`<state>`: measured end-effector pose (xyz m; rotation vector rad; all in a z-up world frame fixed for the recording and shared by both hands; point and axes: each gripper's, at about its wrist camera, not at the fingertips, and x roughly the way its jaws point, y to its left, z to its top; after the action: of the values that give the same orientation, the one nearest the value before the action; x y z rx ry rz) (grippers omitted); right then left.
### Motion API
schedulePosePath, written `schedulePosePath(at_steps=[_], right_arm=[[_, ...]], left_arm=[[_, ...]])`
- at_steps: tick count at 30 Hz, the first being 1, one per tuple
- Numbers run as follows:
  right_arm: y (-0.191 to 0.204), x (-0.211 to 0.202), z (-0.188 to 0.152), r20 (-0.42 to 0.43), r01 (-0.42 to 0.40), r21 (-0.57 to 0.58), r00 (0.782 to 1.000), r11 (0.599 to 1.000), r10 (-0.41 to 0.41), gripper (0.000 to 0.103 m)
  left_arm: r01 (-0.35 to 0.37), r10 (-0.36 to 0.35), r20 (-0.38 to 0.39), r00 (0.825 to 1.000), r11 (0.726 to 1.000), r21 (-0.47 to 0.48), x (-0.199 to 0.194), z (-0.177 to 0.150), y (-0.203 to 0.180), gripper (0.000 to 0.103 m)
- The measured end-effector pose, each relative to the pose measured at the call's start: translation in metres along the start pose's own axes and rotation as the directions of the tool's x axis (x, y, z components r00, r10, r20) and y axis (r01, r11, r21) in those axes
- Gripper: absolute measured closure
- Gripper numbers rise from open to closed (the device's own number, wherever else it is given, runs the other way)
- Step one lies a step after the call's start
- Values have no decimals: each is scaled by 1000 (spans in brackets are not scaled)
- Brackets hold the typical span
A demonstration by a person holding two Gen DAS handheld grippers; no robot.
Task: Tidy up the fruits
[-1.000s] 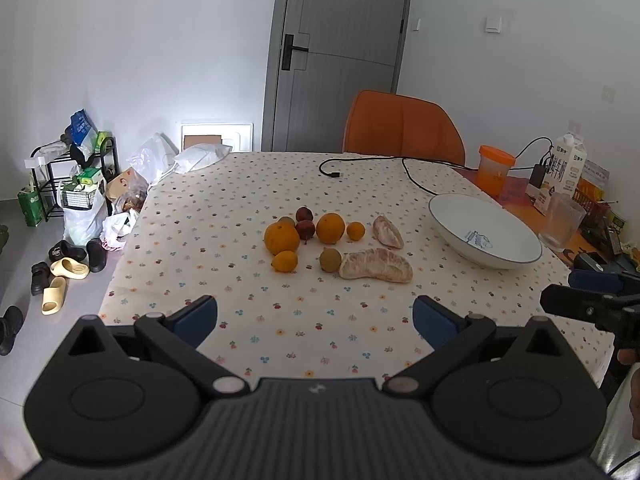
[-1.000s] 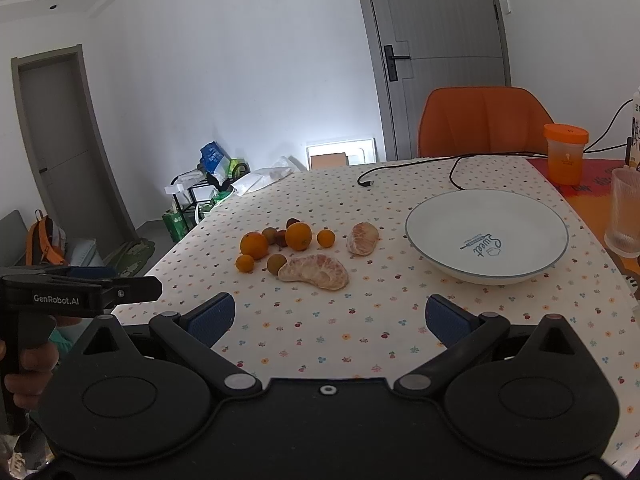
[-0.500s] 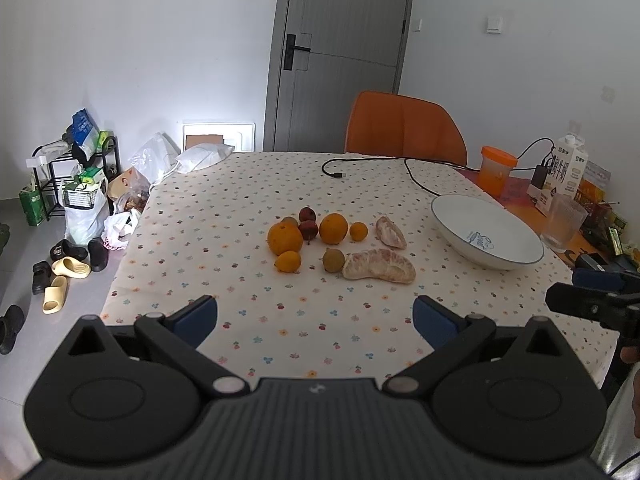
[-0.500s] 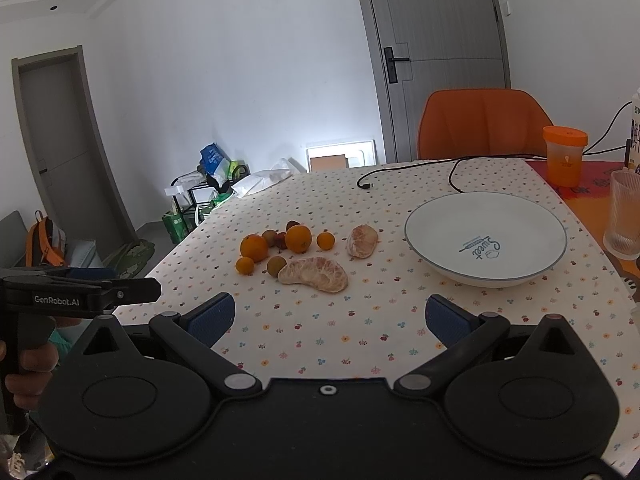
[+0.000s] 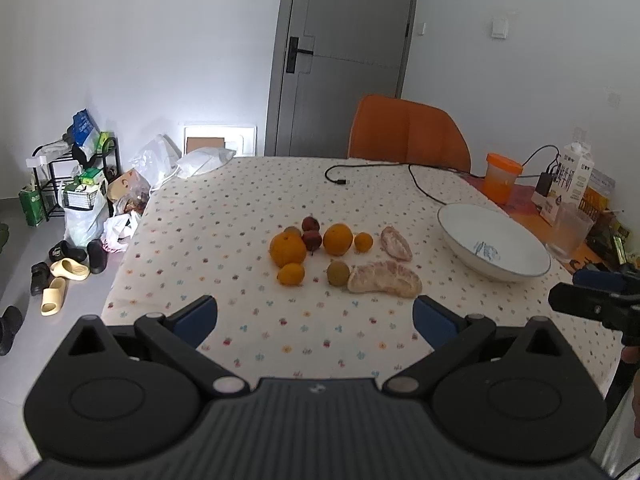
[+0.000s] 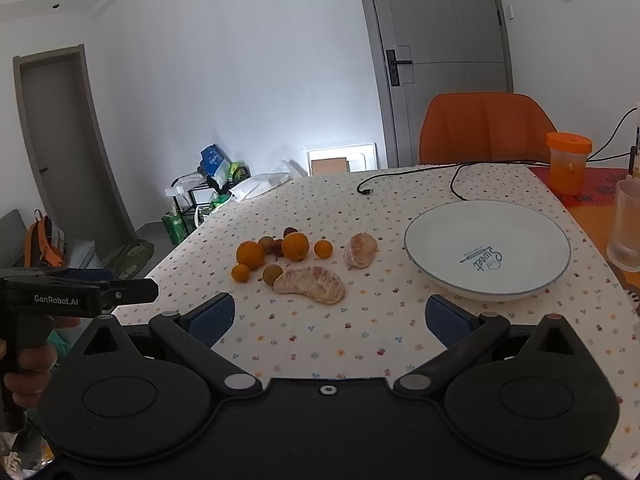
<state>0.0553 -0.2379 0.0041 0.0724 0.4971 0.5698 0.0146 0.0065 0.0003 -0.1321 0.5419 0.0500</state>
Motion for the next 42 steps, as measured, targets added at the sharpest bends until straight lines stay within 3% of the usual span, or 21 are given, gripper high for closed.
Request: schedulePosePath(at_steps=[23,29,34,42], right_arm=[[-21,62,0,-52,-109,14,993,994,110,1],[-25,81,-1,-67,-158,29,985,987,160,11],[-27,100,1,-87,-166,51,981,985,170,16],[-22,127,7,-124,-187,40,974,982,190,23]], left_arm=[[12,-12,-11,1000,999,-38,64,2,8,3],[4,-5,-27,1000,999,-36,83,3,9,15],[-26,24,-41,999,998,-58,97,5,13,32],[-33,29,-73,997,997,-68,119,5,19,44]])
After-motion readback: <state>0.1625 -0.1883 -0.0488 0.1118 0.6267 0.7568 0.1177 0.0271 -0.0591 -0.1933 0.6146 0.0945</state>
